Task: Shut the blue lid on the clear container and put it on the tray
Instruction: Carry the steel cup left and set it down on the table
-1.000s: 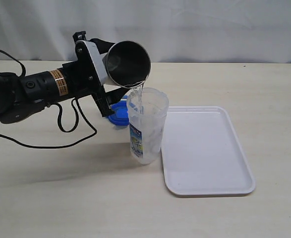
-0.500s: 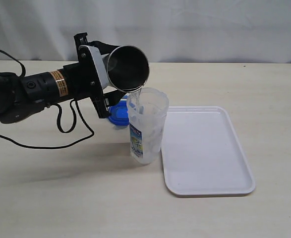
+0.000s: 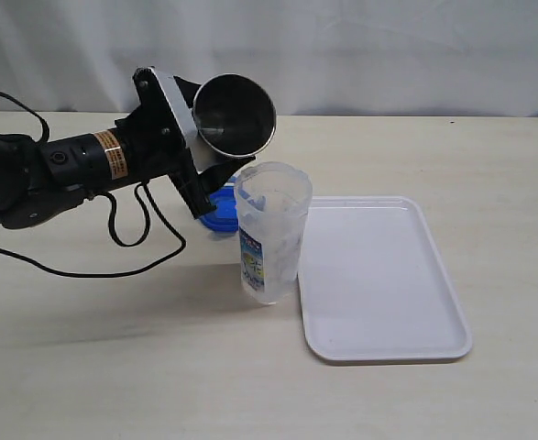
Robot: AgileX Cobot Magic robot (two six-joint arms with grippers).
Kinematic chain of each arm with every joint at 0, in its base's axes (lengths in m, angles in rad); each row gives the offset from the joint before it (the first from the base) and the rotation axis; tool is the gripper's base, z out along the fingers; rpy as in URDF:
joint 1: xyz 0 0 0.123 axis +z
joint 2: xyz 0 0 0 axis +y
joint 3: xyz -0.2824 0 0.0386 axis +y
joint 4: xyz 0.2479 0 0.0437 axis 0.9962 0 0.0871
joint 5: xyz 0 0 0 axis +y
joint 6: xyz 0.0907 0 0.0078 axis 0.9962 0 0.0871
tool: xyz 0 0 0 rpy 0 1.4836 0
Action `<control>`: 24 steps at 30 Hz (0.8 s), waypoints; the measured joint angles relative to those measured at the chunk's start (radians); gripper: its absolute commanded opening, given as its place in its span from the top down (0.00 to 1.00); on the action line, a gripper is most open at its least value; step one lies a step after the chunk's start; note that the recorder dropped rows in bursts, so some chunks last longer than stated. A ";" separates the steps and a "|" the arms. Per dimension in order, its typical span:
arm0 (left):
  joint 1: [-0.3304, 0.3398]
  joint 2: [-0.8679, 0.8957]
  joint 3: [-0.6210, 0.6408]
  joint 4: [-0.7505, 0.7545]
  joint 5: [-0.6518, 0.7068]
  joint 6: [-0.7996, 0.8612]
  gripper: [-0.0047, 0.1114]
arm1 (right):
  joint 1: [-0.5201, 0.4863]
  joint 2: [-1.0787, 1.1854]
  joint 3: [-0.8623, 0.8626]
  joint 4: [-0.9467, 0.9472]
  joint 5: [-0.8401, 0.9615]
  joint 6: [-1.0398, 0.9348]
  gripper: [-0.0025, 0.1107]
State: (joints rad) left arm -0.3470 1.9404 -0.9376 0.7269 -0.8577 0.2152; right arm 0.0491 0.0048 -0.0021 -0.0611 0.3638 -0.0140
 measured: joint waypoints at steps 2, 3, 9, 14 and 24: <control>0.000 0.000 0.000 0.000 0.000 -0.061 0.96 | 0.000 0.000 0.000 0.000 0.000 0.000 0.94; 0.000 0.000 0.000 0.000 0.000 -0.085 0.96 | 0.000 0.000 0.000 0.000 0.000 0.000 0.94; 0.000 0.000 0.000 -0.015 0.000 -0.186 0.96 | 0.000 0.000 0.000 0.000 0.000 0.000 0.94; -0.001 0.000 0.000 -0.090 0.008 -0.224 0.96 | 0.000 0.000 0.000 0.000 0.000 0.000 0.94; 0.010 0.016 -0.052 -0.391 0.051 -0.320 0.96 | 0.000 0.000 0.000 0.000 0.000 0.000 0.94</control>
State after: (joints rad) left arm -0.3366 1.9565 -0.9898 0.3356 -0.8070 -0.1046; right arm 0.0491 0.0048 -0.0021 -0.0611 0.3638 -0.0140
